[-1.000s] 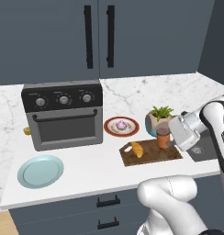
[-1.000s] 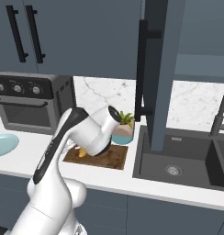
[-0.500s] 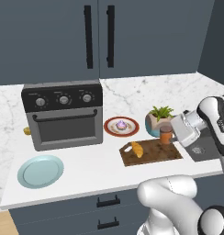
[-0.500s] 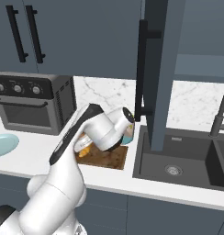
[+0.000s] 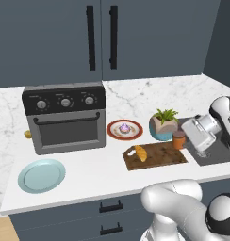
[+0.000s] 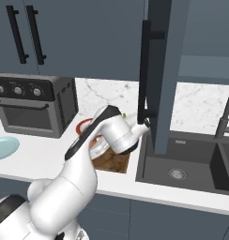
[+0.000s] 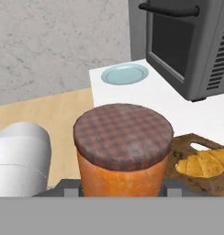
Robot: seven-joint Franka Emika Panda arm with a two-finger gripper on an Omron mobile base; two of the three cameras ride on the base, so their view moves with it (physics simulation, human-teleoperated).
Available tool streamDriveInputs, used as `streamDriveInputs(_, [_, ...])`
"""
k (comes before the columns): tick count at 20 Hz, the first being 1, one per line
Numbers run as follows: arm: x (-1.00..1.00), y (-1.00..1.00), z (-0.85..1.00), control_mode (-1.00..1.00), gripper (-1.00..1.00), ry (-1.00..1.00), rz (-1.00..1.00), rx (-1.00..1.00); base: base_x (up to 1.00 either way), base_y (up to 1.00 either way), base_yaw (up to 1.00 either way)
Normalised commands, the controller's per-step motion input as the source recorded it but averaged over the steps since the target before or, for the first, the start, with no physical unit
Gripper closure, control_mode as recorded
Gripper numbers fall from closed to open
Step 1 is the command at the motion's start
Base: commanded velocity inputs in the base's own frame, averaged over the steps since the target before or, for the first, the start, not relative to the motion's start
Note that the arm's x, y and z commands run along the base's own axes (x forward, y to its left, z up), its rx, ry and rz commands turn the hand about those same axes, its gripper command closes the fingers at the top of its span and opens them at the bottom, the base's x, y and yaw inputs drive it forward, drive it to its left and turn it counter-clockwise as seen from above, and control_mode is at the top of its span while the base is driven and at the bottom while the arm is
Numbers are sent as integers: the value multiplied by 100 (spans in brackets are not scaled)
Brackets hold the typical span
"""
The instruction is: From the different types of pastries on the counter, select a croissant and place it on the cutting board. Then retrieve a jar of jam from the cabinet and place it alongside the croissant on the cutting board.
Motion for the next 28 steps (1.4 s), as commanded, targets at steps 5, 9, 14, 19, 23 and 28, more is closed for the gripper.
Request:
streamDriveInputs(5, [0, 0, -32, -100, 100, 0, -8, 0, 0, 0, 0])
streamDriveInputs(9, [0, 0, -23, -100, 100, -1, -8, 1, 0, 0, 0])
streamDriveInputs(14, [0, 0, -17, -100, 100, -2, -5, 3, 0, 0, 0])
streamDriveInputs(19, [25, 0, -19, -100, 100, -4, -2, 3, 0, 0, 0])
streamDriveInputs(23, [69, 0, -15, -100, 100, -5, 0, 1, 0, 0, 0])
streamDriveInputs(28, [66, -2, -24, -100, 100, -2, 14, 0, 0, 0, 0])
